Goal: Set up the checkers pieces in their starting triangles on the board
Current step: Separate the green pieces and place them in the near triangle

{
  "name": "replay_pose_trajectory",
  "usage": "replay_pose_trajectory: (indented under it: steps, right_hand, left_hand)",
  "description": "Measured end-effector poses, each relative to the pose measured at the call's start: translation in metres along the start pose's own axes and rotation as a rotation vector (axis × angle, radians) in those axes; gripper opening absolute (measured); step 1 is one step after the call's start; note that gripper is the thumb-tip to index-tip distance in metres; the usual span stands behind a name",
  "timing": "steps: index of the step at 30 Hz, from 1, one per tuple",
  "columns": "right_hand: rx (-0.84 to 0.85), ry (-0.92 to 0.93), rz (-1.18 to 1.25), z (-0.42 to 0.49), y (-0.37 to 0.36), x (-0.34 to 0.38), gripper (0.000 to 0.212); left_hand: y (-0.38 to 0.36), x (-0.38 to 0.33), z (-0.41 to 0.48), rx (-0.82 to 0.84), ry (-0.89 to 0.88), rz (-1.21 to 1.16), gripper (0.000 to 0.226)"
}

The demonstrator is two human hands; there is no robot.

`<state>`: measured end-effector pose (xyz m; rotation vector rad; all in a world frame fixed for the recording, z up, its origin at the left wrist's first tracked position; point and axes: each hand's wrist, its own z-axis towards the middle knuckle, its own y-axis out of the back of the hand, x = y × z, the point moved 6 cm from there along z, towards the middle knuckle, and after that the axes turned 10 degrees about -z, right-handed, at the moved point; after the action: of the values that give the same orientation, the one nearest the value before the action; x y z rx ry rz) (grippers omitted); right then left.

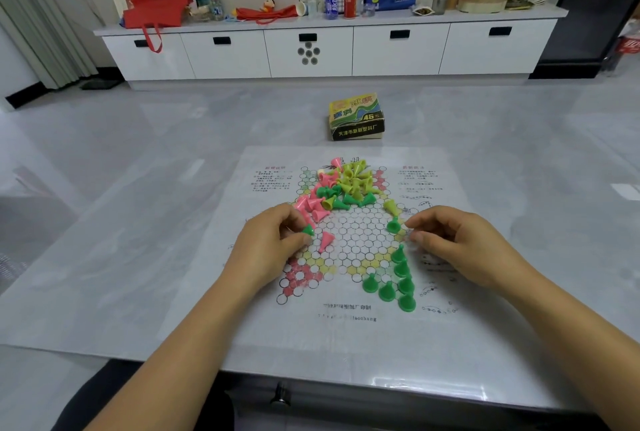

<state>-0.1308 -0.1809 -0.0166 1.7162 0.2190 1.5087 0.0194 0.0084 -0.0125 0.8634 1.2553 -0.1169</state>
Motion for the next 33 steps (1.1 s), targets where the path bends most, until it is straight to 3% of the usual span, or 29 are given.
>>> replay_pose_trajectory:
  steps: [3,9,33]
  right_hand:
    - [0.004,-0.007,0.008,0.001,0.001,-0.002,0.019]
    - [0.035,-0.02,-0.023,0.002,-0.002,-0.004,0.018]
    - [-0.017,0.018,-0.147,0.006,-0.001,-0.003,0.014]
  left_hand:
    - [-0.008,-0.012,-0.007,0.094,-0.059,-0.087,0.012]
    - [-0.037,-0.017,-0.02,0.283,-0.111,0.013,0.018]
    - [-0.049,-0.02,-0.026,0.339,-0.14,0.006,0.017]
